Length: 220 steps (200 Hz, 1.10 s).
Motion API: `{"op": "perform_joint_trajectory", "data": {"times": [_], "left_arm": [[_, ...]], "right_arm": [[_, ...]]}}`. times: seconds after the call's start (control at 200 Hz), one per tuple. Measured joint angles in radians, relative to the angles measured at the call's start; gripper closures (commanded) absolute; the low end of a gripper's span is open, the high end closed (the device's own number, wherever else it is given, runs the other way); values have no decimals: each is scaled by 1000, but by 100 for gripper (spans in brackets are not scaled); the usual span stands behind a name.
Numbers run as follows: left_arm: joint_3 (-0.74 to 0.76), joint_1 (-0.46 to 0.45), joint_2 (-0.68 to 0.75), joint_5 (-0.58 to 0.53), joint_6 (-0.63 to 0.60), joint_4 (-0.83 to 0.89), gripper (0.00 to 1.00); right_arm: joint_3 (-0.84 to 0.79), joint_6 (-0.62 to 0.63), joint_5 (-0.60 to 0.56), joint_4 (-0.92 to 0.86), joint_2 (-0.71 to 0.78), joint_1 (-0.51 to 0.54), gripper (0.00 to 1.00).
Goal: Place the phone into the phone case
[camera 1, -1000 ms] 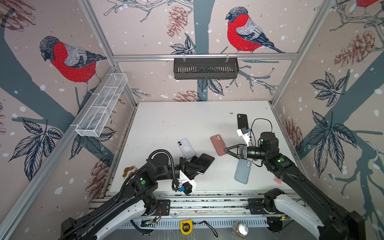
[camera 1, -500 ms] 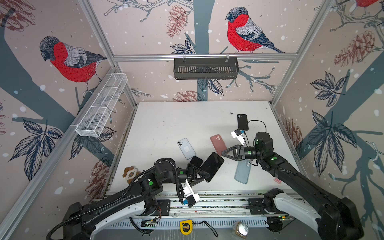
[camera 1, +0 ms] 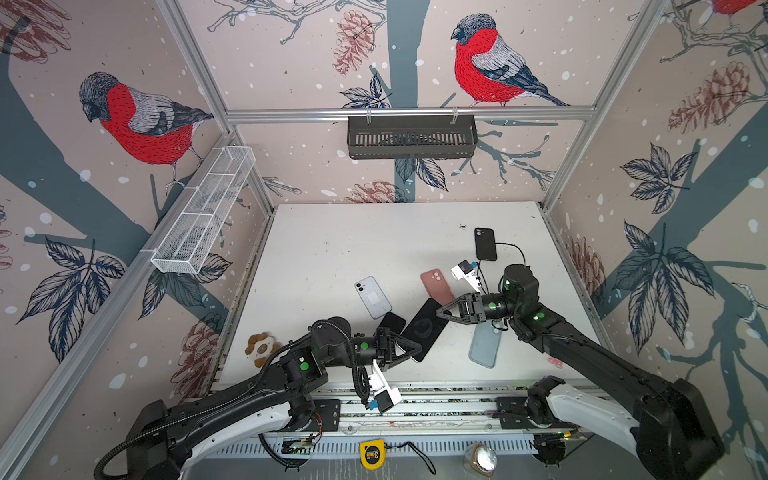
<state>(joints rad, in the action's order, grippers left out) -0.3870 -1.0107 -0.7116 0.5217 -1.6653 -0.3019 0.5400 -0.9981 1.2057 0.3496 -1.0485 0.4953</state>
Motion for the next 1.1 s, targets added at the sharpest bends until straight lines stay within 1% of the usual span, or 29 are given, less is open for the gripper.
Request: {"op": "perform_joint_trajectory", "data": {"times": [0.21,0.295,0.325,0.37,0.38,0.385,0.39,0.395,0.4,0.405,0.41,0.425,0.465,0.53,0.595,0.625,0.66,0.685,0.735,0.776,0.826,0.841,0.881,0.916,0.936,0.956,0.981,1.036,1.101], "left_arm": [[-1,-1,-16,15,-34,-10,100],[-1,-2,-20,27,-41,5,75],[-1,-3,-20,28,-39,6,66],[-1,-8,-20,24,-11,19,47],[-1,-9,-20,24,-4,19,42],[-1,-10,-20,23,-2,19,38],[-1,-10,-20,23,1,18,31],[-2,-11,-19,24,6,17,18],[-2,-12,-19,23,10,16,10],[-2,-14,-18,23,17,14,6],[-3,-14,-17,23,20,14,5],[-4,-18,-15,21,32,12,3],[-9,-34,-7,10,68,3,2],[-32,-80,1,-50,180,1,2],[-80,-121,-2,-129,360,1,2],[-117,-126,-11,-175,475,7,2],[-164,-120,-35,-223,580,19,2],[-212,-98,-63,-246,666,38,2],[-326,-19,-147,-256,833,79,2],[-405,51,-223,-240,953,107,11],[-498,140,-335,-223,1095,162,20],[-523,158,-365,-220,1127,174,25],[-591,203,-464,-211,1214,215,50],[-660,233,-559,-209,1300,273,63],[-705,249,-613,-209,1334,312,69],[-747,261,-661,-209,1361,346,71],[-816,278,-738,-209,1405,386,70],[-1003,309,-914,-215,1484,494,72],[-1226,332,-1113,-217,1543,624,67]], "right_arm": [[0,-30,8,26,-21,0,86],[2,-60,33,50,-22,-1,94],[4,-70,43,58,-22,-2,95],[6,-69,46,71,-20,-3,96],[6,-68,46,70,-19,-4,96],[6,-67,47,70,-19,-5,96],[6,-66,47,70,-19,-5,96],[6,-66,47,70,-19,-5,96],[7,-65,47,69,-18,-7,96],[7,-64,47,69,-18,-8,96],[7,-63,47,68,-17,-10,96],[7,-62,46,66,-16,-14,96],[10,-53,37,56,-8,-33,97],[25,-37,24,29,17,-85,98],[65,14,-2,-47,52,-166,98],[93,50,-30,-104,68,-207,98],[142,109,-86,-200,87,-263,98],[180,155,-148,-269,101,-301,98],[246,237,-299,-393,137,-359,98],[282,293,-446,-478,177,-385,98],[297,334,-587,-551,230,-393,98],[298,345,-630,-571,248,-394,98],[295,367,-744,-630,304,-399,98],[292,378,-819,-665,341,-401,98],[291,384,-861,-688,362,-401,98],[291,394,-895,-703,377,-403,98],[293,401,-934,-722,391,-403,98],[299,414,-1003,-758,410,-402,98],[296,425,-1060,-789,425,-402,98]]}}
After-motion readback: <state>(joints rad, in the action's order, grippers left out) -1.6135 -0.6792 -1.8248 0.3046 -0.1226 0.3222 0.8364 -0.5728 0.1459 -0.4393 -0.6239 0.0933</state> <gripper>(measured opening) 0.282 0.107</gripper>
